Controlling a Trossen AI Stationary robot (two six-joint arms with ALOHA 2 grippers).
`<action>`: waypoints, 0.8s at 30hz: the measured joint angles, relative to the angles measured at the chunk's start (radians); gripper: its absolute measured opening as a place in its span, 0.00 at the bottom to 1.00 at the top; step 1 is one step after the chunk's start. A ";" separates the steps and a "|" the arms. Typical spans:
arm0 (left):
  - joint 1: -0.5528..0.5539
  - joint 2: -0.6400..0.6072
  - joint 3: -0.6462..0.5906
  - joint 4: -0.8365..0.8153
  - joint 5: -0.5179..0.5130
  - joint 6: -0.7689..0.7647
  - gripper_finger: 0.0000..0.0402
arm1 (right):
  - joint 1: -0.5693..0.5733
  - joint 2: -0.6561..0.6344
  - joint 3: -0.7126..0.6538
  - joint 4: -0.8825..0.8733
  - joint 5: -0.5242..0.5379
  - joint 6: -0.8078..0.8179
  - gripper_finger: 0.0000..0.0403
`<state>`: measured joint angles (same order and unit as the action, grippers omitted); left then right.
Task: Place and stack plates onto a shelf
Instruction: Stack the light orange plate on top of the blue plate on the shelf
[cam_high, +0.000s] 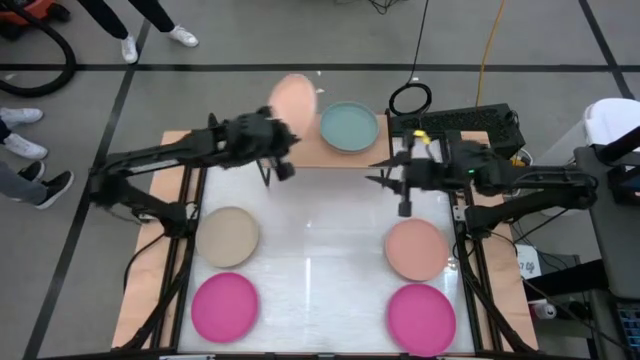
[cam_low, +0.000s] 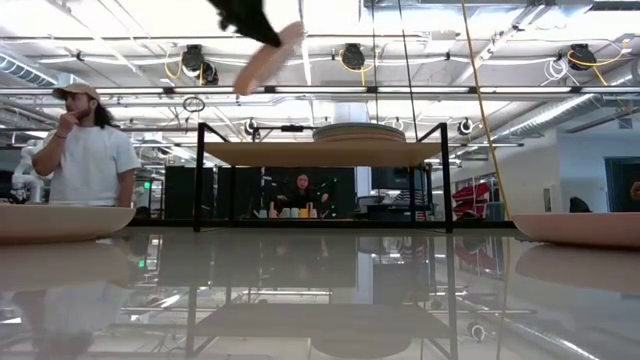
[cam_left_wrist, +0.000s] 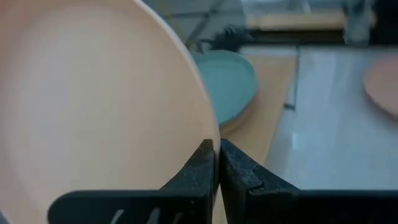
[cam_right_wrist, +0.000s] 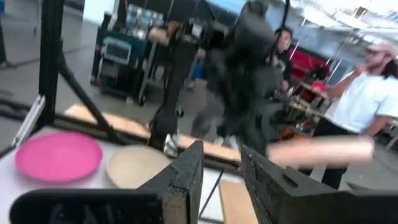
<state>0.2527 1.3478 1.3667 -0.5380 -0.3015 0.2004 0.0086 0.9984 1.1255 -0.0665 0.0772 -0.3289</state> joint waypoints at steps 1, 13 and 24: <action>0.000 0.049 0.042 -0.012 0.019 0.033 0.02 | 0.000 -0.017 0.000 0.003 0.000 0.001 0.23; 0.002 0.503 0.434 -0.165 0.121 0.290 0.02 | 0.000 -0.120 0.000 -0.046 -0.003 0.028 0.23; 0.051 0.655 0.591 -0.224 0.196 0.375 0.04 | 0.000 -0.125 -0.023 -0.088 -0.003 0.028 0.23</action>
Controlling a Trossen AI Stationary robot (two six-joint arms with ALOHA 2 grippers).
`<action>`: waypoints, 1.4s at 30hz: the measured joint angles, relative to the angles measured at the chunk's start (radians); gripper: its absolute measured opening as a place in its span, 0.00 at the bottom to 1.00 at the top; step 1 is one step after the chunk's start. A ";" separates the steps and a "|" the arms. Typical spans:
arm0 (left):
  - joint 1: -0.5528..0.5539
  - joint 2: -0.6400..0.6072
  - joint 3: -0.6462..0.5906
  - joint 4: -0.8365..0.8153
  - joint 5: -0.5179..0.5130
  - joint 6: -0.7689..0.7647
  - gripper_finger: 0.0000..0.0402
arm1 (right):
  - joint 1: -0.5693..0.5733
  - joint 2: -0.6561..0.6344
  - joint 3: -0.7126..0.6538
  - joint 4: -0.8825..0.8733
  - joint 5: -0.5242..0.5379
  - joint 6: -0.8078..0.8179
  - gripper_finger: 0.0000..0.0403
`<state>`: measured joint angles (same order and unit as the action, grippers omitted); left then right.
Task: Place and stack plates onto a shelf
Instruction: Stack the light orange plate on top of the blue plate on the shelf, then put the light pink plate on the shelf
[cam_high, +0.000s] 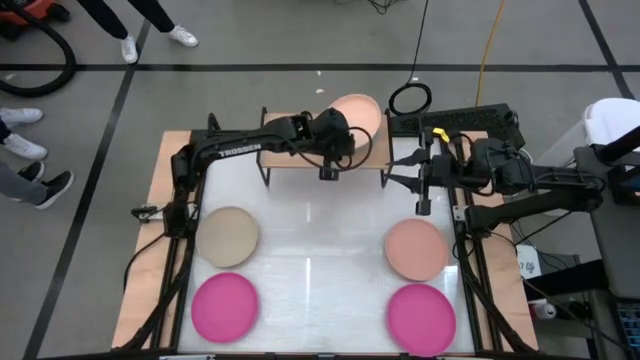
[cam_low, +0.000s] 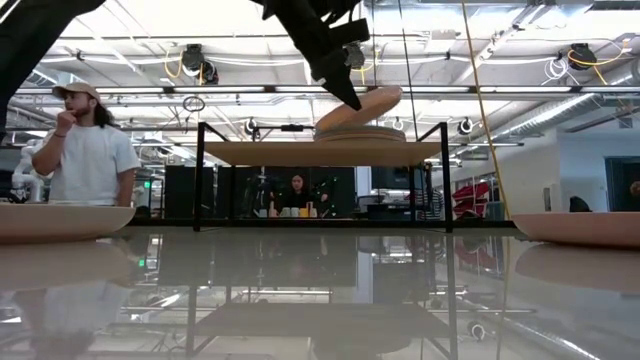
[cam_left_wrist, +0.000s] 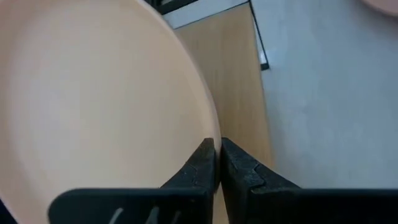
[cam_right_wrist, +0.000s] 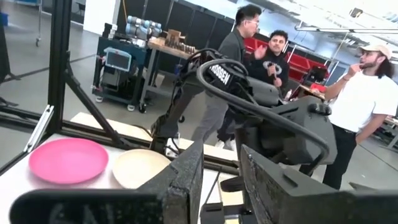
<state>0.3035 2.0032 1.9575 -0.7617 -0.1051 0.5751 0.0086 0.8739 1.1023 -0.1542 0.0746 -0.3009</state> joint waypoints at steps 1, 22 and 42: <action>0.002 0.001 0.000 0.003 0.000 0.000 0.06 | 0.000 -0.001 -0.007 0.005 0.000 -0.002 0.23; -0.013 -0.083 -0.001 -0.007 -0.054 -0.123 0.22 | 0.000 -0.002 -0.034 0.012 0.002 -0.025 0.23; -0.156 -0.734 -0.585 0.376 0.007 -0.414 0.22 | 0.087 0.140 0.054 -0.475 0.134 0.287 0.23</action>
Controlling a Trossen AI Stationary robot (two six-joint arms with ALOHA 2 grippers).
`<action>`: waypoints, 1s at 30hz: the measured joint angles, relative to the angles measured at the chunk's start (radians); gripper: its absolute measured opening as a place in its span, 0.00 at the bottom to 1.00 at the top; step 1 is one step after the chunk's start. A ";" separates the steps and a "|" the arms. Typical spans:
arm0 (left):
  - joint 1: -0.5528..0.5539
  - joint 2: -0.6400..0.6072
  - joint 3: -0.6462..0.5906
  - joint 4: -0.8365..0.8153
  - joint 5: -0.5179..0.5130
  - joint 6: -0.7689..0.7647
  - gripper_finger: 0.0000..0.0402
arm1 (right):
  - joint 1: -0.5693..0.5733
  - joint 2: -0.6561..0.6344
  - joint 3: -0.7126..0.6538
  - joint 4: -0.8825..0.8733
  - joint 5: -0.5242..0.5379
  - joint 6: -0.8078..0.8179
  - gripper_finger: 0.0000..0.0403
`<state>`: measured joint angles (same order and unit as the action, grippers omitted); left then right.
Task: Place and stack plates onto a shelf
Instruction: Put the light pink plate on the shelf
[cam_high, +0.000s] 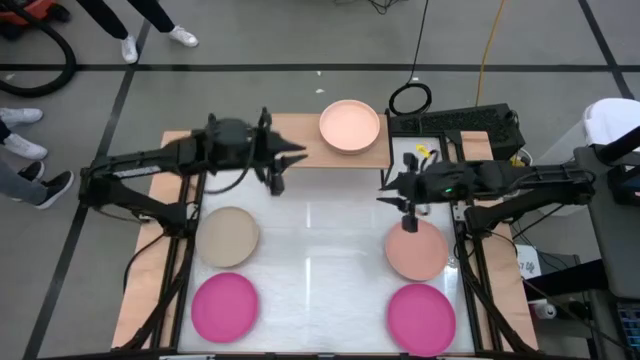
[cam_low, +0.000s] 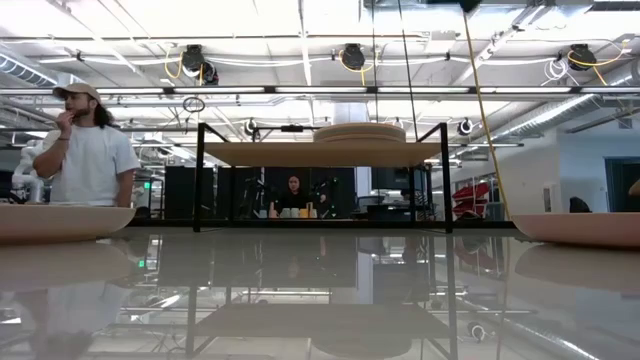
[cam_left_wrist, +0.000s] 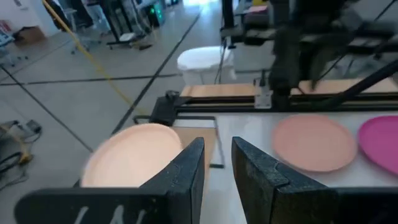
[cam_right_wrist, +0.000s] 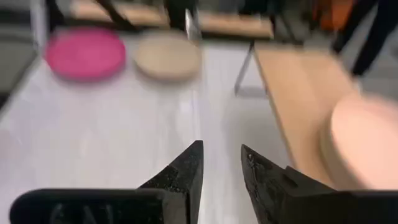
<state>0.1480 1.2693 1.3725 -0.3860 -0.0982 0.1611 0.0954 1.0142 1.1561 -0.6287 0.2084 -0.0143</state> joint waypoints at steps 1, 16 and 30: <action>-0.009 -0.027 -0.060 0.047 0.001 -0.018 0.22 | 0.004 0.021 0.002 -0.034 0.000 0.025 0.23; -0.178 -0.270 -0.649 0.544 -0.062 -0.233 0.22 | 0.138 0.386 -0.041 -0.269 -0.192 0.472 0.23; -0.183 -0.261 -0.670 0.541 -0.063 -0.246 0.22 | 0.168 0.399 -0.350 0.024 -0.319 0.829 0.26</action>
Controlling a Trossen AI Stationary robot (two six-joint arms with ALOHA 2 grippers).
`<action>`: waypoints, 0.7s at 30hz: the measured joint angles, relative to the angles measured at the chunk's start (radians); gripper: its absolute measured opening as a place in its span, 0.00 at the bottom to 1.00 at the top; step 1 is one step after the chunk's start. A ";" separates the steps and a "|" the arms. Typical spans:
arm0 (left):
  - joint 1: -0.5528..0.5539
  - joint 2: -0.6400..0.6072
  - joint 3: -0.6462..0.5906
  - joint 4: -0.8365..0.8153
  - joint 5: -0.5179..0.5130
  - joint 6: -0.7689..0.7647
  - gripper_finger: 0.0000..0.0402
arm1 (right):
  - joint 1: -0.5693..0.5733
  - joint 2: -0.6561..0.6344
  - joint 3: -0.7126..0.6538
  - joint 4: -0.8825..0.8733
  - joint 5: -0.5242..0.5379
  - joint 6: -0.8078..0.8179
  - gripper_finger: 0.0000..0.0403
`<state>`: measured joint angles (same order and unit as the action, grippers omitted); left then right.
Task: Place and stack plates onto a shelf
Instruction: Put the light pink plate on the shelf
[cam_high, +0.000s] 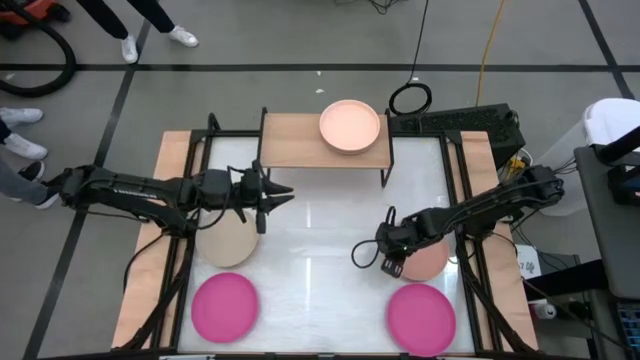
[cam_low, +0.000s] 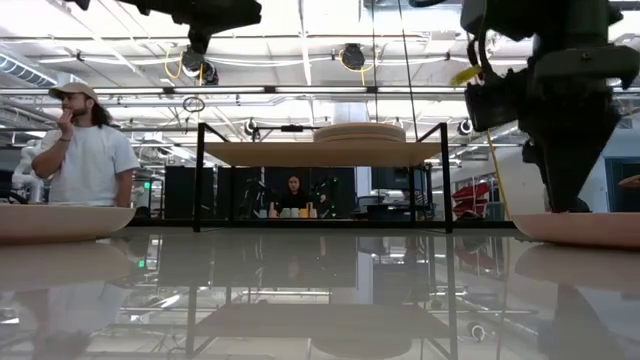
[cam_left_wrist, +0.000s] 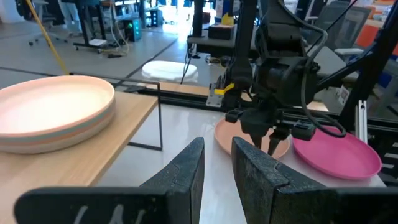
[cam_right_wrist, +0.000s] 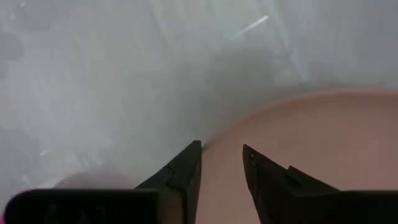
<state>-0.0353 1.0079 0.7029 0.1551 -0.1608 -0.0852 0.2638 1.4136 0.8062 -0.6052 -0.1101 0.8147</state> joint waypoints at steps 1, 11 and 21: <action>0.000 0.001 0.000 -0.002 0.000 0.001 0.22 | 0.000 0.000 -0.010 0.016 -0.001 0.004 0.28; 0.000 0.001 0.000 -0.002 0.000 0.007 0.22 | 0.000 0.000 -0.025 0.032 -0.001 -0.005 0.44; 0.001 0.001 0.000 -0.002 0.000 0.001 0.22 | 0.001 0.000 -0.009 0.079 -0.029 -0.006 0.45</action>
<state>-0.0341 1.0088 0.7029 0.1535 -0.1606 -0.0838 0.2652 1.4136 0.7971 -0.5264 -0.1394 0.8085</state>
